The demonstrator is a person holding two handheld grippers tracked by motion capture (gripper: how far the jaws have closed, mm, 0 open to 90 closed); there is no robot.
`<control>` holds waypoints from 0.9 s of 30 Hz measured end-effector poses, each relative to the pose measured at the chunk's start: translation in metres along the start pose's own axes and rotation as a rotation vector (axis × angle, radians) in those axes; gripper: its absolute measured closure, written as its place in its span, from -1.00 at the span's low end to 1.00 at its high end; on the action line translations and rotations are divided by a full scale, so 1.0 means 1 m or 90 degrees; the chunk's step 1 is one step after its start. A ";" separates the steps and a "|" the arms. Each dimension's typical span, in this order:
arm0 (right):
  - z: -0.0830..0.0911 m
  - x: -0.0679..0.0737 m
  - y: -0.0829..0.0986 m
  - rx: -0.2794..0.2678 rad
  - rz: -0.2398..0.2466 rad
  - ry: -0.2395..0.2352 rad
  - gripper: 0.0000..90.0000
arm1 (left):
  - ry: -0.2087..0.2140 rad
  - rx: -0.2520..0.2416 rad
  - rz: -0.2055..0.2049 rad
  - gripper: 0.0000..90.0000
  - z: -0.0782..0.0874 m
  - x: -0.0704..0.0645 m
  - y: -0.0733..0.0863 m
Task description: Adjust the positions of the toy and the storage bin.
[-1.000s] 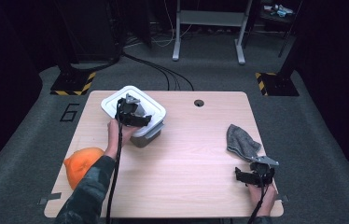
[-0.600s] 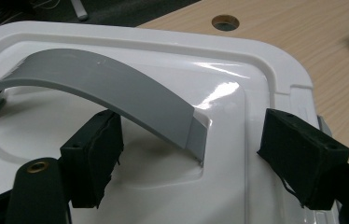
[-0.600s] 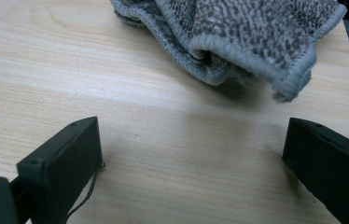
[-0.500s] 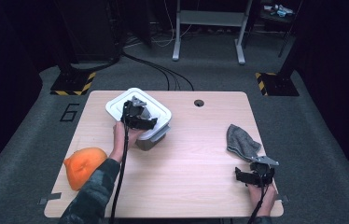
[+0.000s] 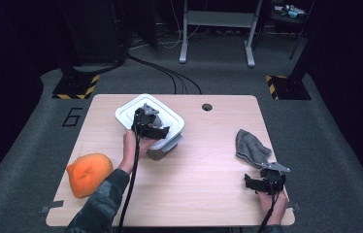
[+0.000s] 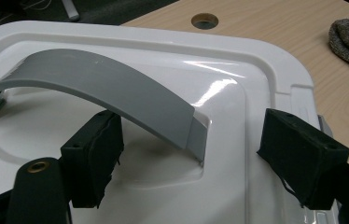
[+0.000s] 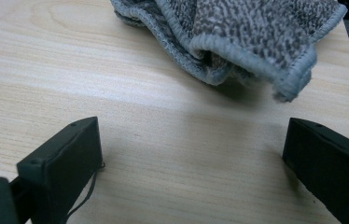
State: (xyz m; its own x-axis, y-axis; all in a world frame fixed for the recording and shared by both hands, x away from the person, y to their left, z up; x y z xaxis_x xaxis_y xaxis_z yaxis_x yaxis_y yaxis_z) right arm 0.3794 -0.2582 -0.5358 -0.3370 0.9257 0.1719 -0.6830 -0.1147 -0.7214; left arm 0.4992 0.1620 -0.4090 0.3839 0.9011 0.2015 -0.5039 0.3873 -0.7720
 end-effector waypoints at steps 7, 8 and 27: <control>0.000 0.000 0.000 0.000 0.000 0.000 -0.92 | 0.006 -0.007 -0.002 -0.53 0.004 -0.011 0.001; 0.000 0.000 0.000 0.000 0.000 0.000 -0.92 | 0.007 -0.009 -0.003 -0.53 0.004 -0.012 0.001; 0.000 0.000 0.000 0.001 0.001 -0.001 -0.92 | 0.035 -0.016 -0.005 -0.54 0.008 -0.026 0.000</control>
State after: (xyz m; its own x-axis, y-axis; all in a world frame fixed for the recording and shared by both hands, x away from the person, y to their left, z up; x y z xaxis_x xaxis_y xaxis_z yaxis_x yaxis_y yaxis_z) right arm 0.3795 -0.2583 -0.5358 -0.3384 0.9252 0.1719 -0.6832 -0.1159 -0.7210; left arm 0.4827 0.1399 -0.4100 0.4299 0.8858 0.1748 -0.4820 0.3888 -0.7851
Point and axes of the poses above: each handheld gripper's, and its own axes: z roughly backward along the jaws, y roughly out of its underside, x roughly to its left, the point moved 1 cm from there along -z, roughly forward along the jaws, and after that the axes turned 14 degrees about -y, right-handed, at the moved point
